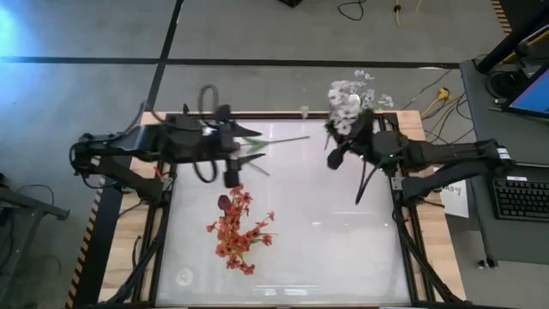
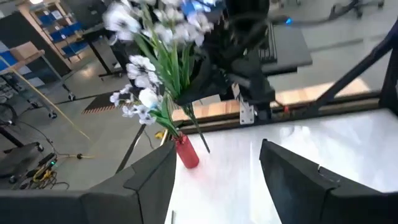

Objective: Sort flowers into vase by color
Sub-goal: Put the white flowers into the red vase

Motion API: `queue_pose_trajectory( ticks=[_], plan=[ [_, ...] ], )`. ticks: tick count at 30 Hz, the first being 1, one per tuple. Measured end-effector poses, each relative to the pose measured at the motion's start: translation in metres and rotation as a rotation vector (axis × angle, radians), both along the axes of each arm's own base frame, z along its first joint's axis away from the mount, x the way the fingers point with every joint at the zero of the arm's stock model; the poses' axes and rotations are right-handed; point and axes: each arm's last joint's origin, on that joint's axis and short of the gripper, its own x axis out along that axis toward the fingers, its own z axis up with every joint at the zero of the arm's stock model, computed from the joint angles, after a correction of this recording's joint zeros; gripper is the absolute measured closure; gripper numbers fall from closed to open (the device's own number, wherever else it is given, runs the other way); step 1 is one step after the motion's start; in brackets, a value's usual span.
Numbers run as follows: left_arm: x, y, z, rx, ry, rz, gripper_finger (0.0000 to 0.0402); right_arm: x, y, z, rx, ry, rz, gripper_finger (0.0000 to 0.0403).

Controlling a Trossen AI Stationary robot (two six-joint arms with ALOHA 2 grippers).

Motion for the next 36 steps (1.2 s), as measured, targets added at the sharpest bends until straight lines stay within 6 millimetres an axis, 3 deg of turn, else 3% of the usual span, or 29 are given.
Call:
queue_pose_trajectory(
  ticks=[6, 14, 20, 26, 32, 36],
  plan=[
    [-0.043, 0.003, -0.006, -0.022, -0.062, -0.008, 0.0189, -0.043, -0.012, -0.027, 0.053, -0.079, -0.239, 0.0385],
    [-0.076, 0.007, -0.032, 0.056, -0.196, -0.021, 0.0189, -0.074, -0.016, -0.052, 0.033, -0.138, -0.509, 0.0385],
    [-0.094, 0.016, -0.046, 0.154, -0.265, 0.017, 0.0190, -0.079, -0.019, -0.050, 0.017, -0.163, -0.605, 0.0385],
    [-0.097, 0.038, -0.062, 0.193, -0.228, 0.066, 0.0190, -0.075, -0.038, -0.050, 0.023, -0.173, -0.664, 0.0385],
    [-0.095, 0.064, -0.064, 0.186, -0.211, 0.151, 0.0190, -0.067, -0.063, -0.057, 0.030, -0.109, -0.660, 0.0385],
    [-0.098, 0.071, -0.063, 0.161, -0.229, 0.187, 0.0190, -0.068, -0.068, -0.065, 0.053, -0.061, -0.680, 0.0385]
  ],
)
